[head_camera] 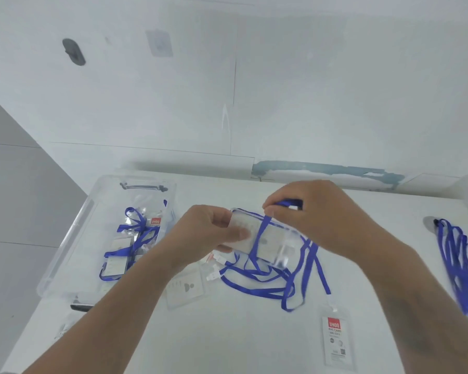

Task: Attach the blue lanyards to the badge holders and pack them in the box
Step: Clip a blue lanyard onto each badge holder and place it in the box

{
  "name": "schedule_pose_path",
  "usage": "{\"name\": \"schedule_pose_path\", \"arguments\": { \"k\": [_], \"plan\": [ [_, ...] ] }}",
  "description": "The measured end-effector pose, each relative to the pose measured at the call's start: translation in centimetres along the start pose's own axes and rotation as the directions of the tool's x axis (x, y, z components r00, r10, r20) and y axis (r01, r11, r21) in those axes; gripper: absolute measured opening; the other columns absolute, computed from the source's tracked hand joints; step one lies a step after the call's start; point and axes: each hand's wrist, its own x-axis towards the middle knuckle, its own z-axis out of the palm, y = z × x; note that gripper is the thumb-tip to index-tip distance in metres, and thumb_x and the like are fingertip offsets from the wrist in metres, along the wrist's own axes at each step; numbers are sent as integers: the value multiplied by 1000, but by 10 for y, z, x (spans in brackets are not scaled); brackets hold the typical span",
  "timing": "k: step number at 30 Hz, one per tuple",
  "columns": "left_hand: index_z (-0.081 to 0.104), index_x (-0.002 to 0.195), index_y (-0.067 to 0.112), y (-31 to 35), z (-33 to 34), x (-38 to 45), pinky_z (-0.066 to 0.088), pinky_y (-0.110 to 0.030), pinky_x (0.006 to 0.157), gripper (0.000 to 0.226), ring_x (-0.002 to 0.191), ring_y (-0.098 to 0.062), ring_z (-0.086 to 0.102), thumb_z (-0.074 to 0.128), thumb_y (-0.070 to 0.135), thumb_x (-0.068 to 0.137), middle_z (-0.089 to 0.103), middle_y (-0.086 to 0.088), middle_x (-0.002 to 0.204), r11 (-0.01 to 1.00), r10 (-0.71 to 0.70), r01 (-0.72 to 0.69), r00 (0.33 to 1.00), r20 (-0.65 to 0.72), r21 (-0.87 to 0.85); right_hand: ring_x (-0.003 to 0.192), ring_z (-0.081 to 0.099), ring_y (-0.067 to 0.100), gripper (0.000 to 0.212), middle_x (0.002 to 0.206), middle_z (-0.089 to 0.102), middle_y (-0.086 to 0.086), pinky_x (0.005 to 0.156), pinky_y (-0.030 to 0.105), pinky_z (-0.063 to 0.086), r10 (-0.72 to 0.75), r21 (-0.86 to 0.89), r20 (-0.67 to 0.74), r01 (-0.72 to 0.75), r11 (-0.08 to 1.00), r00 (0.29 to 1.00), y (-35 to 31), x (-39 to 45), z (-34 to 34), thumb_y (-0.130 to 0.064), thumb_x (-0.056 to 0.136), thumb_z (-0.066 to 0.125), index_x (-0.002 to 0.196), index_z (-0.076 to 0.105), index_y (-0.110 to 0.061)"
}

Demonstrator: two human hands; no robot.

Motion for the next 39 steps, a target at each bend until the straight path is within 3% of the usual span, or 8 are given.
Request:
{"name": "schedule_pose_path", "arguments": {
  "k": [5, 9, 16, 20, 25, 30, 34, 39],
  "plan": [
    [77, 91, 11, 4, -8, -8, 59, -27, 73, 15, 85, -22, 73, 75, 14, 76, 77, -9, 97, 947, 26, 46, 975, 220, -317, 76, 67, 10, 15, 82, 76, -9, 71, 17, 51, 140, 531, 43, -141, 835, 989, 17, 9, 8, -20, 85, 73, 78, 79, -31],
    [76, 89, 11, 6, -7, 1, 59, -23, 67, 13, 81, -17, 73, 74, 14, 77, 77, -7, 94, 833, -13, 50, 997, 71, -552, 48, 39, 15, 61, 53, 53, 1, 55, 26, 39, 285, 745, 246, -369, 556, 926, 26, 4, 57, 7, 92, 45, 44, 64, -25],
    [75, 92, 13, -15, -1, 14, 60, -29, 77, 8, 85, -19, 75, 75, 13, 84, 78, -4, 88, 887, -195, 60, 948, -253, -458, 52, 48, 7, 39, 58, 57, -12, 53, 21, 38, 128, 207, 244, -180, 962, 961, 6, -15, 84, -33, 102, 44, 65, 54, -23],
    [74, 82, 19, -21, 0, 13, 62, -32, 76, 4, 76, -17, 74, 75, 22, 85, 76, 1, 79, 993, -96, 65, 923, -373, -95, 79, 59, 12, 29, 81, 62, -6, 74, 31, 48, 31, -222, 179, 10, 975, 983, -7, -12, 54, -33, 100, 41, 83, 62, -23],
    [76, 91, 14, -18, -3, 2, 61, -34, 79, 10, 81, -19, 74, 77, 20, 83, 78, 0, 83, 995, -85, 88, 994, -65, 44, 66, 56, -10, 10, 81, 67, -29, 56, 7, 38, 27, 66, 88, -33, 997, 996, -8, 5, 9, -31, 89, 66, 87, 75, -36],
    [76, 98, 6, -12, -11, -11, 58, -26, 73, 16, 86, -21, 73, 73, 10, 82, 76, -12, 98, 960, -61, 125, 967, 247, -250, 61, 59, -2, 4, 73, 73, -14, 59, 9, 42, 153, 459, 128, -195, 867, 980, 17, 17, 11, -22, 81, 78, 81, 78, -26],
    [76, 93, 7, -10, -10, -4, 59, -24, 66, 21, 80, -19, 72, 75, 14, 74, 75, -13, 99, 836, -50, 123, 988, 148, -535, 42, 49, 4, 27, 54, 63, -7, 48, 19, 38, 275, 497, 138, -307, 811, 952, 27, 10, 50, 0, 83, 60, 67, 71, -20],
    [75, 98, 8, -16, -8, 15, 59, -27, 74, 15, 87, -20, 74, 75, 13, 84, 78, -8, 95, 856, -186, 75, 967, -171, -511, 46, 36, 5, 27, 54, 56, -19, 50, 15, 32, 189, 264, 236, -250, 931, 953, 15, -9, 81, -27, 99, 50, 79, 67, -32]
  ]
}}
